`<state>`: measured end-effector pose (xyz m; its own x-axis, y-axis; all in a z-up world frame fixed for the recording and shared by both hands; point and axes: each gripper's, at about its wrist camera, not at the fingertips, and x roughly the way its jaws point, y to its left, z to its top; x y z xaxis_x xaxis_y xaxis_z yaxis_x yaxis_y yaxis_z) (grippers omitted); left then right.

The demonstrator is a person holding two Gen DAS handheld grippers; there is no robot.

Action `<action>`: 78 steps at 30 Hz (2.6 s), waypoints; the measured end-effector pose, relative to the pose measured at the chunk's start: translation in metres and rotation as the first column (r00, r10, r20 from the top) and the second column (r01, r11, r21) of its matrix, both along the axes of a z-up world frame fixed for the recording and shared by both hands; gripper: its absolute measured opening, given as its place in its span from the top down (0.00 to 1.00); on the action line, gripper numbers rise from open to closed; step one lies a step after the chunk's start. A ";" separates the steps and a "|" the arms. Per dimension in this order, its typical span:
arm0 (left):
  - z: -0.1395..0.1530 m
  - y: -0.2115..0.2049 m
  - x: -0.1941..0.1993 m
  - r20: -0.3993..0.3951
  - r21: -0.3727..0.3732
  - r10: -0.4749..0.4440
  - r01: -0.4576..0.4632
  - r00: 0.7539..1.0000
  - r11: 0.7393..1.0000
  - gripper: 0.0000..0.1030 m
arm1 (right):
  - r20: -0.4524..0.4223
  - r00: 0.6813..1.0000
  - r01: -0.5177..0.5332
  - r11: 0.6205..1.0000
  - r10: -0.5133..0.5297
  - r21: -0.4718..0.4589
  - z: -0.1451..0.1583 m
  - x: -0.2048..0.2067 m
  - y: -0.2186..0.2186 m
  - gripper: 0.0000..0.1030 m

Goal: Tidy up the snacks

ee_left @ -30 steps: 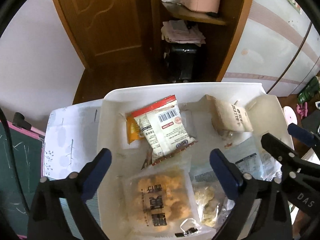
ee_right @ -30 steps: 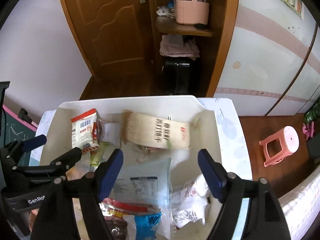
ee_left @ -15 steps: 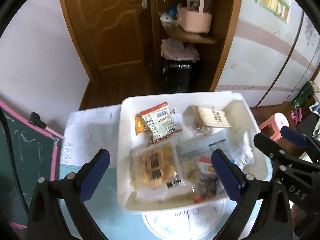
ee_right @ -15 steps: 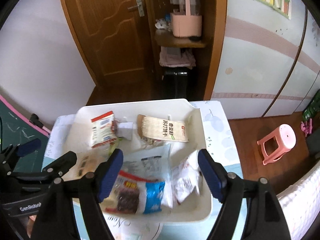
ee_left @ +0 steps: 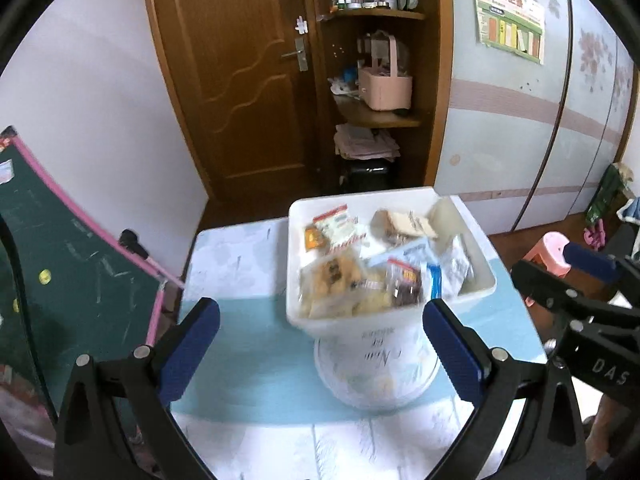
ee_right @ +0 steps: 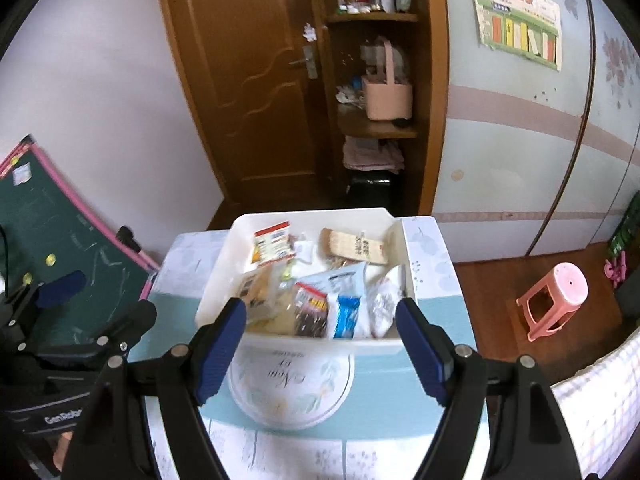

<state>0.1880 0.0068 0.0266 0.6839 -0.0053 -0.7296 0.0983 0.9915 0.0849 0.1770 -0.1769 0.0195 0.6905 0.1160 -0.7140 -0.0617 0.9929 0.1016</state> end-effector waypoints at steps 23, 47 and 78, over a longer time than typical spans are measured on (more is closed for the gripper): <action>-0.016 0.039 -0.148 0.005 -0.067 0.103 -0.102 0.995 0.993 0.02 | 0.016 1.000 -0.001 0.999 0.000 0.045 -0.028 -0.164 0.022 0.25; -0.028 0.041 -0.153 -0.025 -0.104 0.118 -0.120 0.993 0.987 0.02 | 0.049 0.999 0.006 1.000 -0.007 0.025 -0.025 -0.172 0.030 0.25; -0.027 0.036 -0.163 -0.016 -0.066 0.106 -0.107 0.994 0.992 0.02 | 0.048 0.999 0.003 1.000 -0.004 0.028 -0.025 -0.174 0.033 0.25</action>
